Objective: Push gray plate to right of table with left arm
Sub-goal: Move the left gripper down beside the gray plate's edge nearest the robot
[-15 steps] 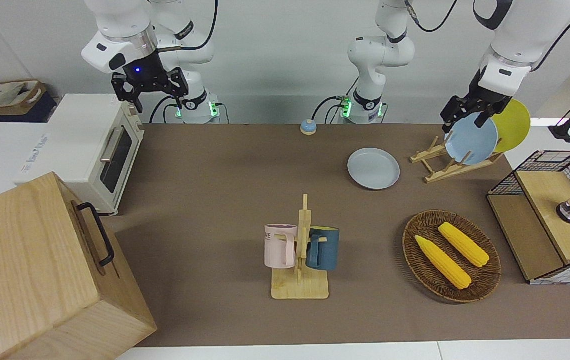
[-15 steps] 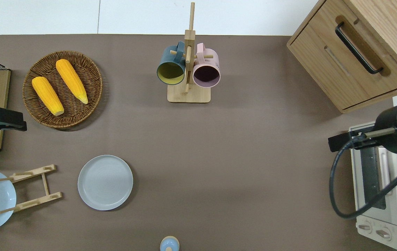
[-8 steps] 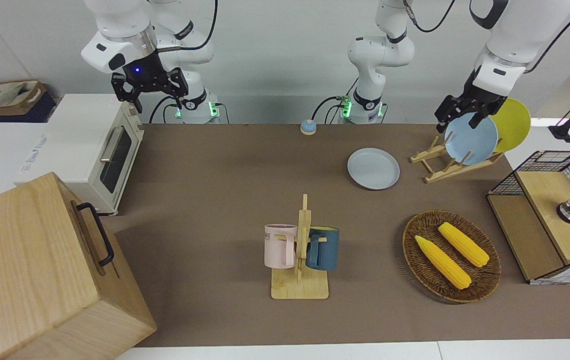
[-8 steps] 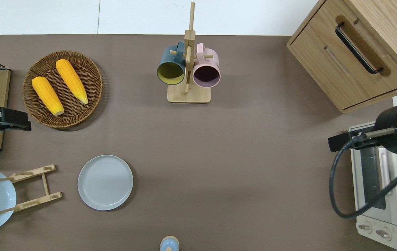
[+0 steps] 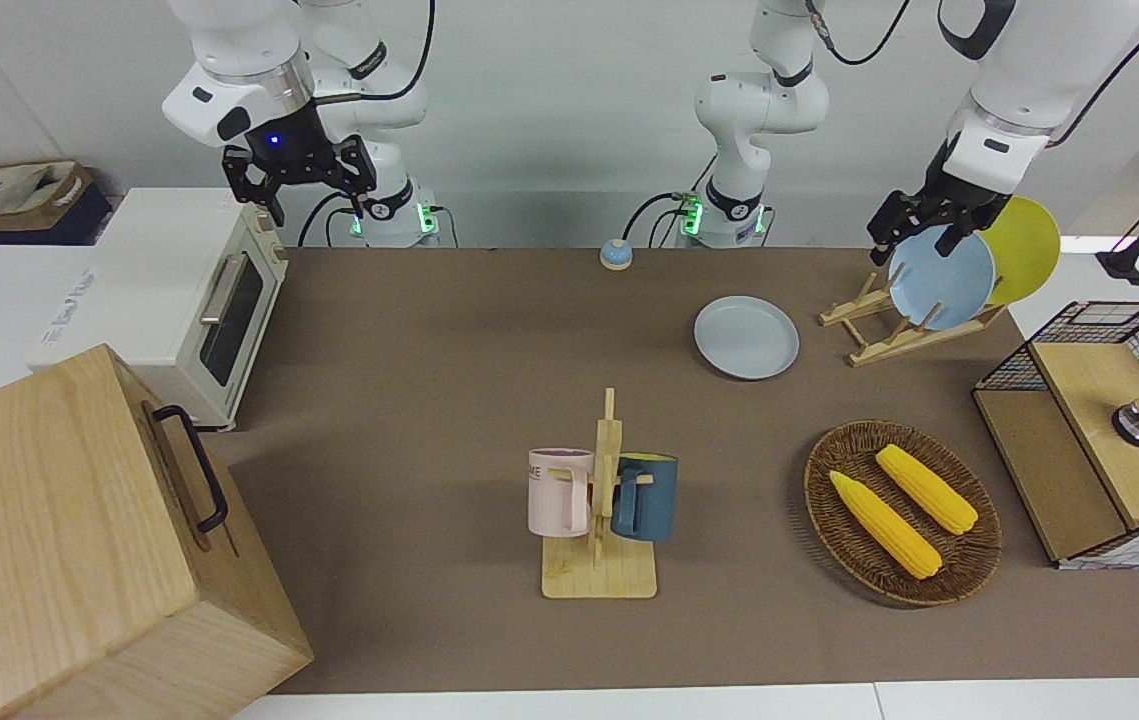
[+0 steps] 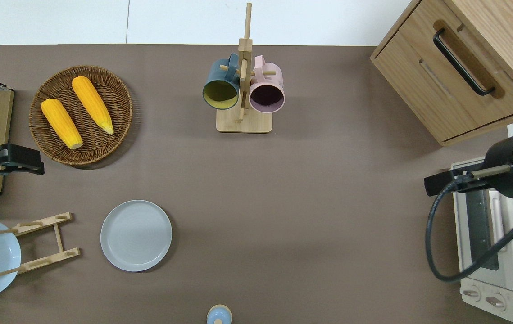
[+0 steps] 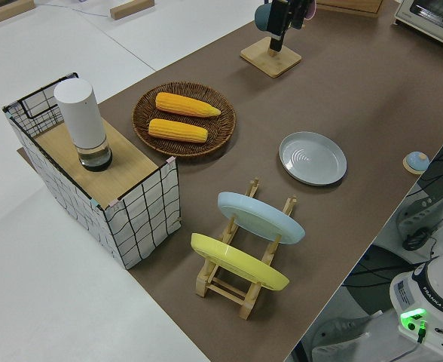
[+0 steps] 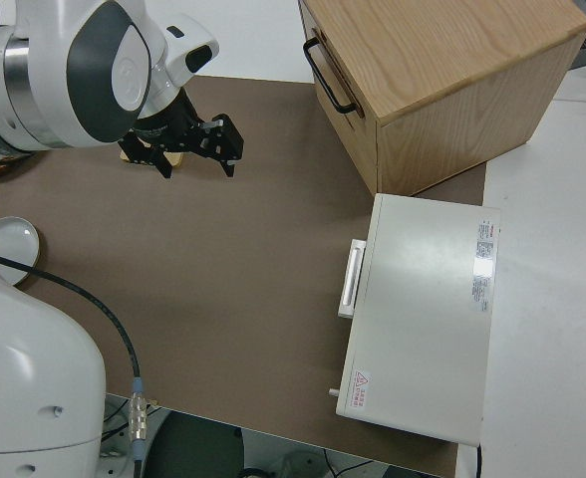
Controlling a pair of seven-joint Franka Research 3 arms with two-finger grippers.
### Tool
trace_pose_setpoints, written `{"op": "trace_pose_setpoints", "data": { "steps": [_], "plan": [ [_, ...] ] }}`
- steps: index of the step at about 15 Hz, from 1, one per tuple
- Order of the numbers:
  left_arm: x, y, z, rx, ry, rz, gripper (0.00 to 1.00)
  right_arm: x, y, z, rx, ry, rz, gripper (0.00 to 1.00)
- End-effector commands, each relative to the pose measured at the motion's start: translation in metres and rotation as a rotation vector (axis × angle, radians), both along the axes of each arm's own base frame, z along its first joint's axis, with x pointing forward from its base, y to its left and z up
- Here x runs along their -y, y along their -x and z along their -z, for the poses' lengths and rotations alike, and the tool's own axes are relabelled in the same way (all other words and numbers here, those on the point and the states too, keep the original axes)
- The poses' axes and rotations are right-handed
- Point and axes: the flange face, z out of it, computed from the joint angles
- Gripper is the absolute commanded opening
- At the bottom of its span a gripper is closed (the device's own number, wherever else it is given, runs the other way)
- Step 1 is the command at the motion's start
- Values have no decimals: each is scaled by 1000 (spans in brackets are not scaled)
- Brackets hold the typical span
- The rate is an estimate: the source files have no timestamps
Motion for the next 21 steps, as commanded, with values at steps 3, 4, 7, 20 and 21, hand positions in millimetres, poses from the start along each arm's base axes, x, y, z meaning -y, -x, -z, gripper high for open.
{"op": "trace_pose_setpoints", "data": {
  "steps": [3, 4, 7, 20, 21],
  "plan": [
    [0, 14, 27, -33, 18, 1, 995, 1, 3, -4, -5, -4, 15, 983],
    [-1, 20, 33, -29, 19, -1, 995, 1, 3, -4, -5, -4, 15, 983],
    [-6, 43, 52, 11, 29, -6, 995, 1, 3, -4, -5, -4, 15, 983],
    [-23, 91, 146, 76, 15, 17, 995, 1, 3, -4, -5, -4, 15, 983],
    [-24, 95, 160, 76, 15, 21, 995, 1, 3, -4, -5, -4, 15, 983]
  ]
}}
